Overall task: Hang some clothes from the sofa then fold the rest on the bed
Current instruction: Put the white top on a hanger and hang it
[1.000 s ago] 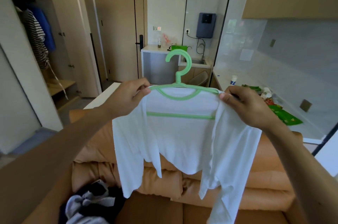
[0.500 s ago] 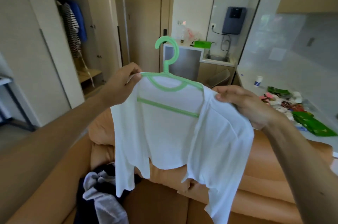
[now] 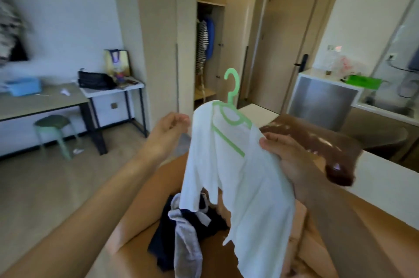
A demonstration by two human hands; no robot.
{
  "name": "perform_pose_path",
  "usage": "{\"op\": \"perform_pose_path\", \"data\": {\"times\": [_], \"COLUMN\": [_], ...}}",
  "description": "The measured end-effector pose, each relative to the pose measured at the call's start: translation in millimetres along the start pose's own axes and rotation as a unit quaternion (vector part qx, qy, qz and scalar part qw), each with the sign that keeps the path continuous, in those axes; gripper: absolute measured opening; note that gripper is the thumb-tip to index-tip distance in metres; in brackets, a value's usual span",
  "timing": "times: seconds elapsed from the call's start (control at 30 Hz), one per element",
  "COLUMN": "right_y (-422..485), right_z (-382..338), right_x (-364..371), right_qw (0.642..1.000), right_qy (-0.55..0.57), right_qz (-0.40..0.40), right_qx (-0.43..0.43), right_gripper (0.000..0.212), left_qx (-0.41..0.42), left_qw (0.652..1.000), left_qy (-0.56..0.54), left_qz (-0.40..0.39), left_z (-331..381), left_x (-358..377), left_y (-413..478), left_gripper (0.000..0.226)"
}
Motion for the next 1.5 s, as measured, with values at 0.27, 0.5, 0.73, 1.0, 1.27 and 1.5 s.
{"op": "perform_pose_path", "data": {"times": [0.27,0.5,0.73,1.0,1.27,1.5], "right_y": [16.6,28.5,65.8,122.1,203.5,305.4], "right_z": [7.6,19.2,14.5,15.4,64.4,127.3], "right_x": [132.8,258.3,384.2,537.8,680.4,775.9], "right_qw": [0.998,0.995,0.995,0.995,0.995,0.994], "right_qy": [0.021,0.03,0.074,0.078,0.06,0.075], "right_qz": [-0.058,-0.089,-0.064,-0.056,-0.078,-0.073], "right_qx": [-0.002,-0.017,-0.019,-0.017,-0.019,0.01], "right_gripper": [0.018,0.019,0.028,0.037,0.029,0.02], "left_qx": [-0.042,-0.059,-0.067,-0.081,-0.07,-0.106], "left_qw": [0.996,0.993,0.992,0.99,0.987,0.979], "left_qy": [-0.02,-0.016,0.007,0.012,-0.016,-0.035], "left_qz": [0.07,0.096,0.105,0.112,0.146,0.17], "left_z": [-11.8,-45.8,-84.3,-119.5,-169.7,-240.3], "left_x": [-120.6,-209.6,-323.3,-436.8,-497.2,-525.5], "left_y": [-39.2,-24.8,35.7,120.0,245.0,369.8], "left_gripper": [0.018,0.02,0.019,0.02,0.019,0.019]}}
Point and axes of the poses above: each hand's wrist, its own y-axis towards the middle knuckle, its own x-axis out of the palm, z = x × y, the point moved 3 cm from there along y, towards the middle knuckle, and after that the axes turned 12 degrees about z, right-handed, at the moved point
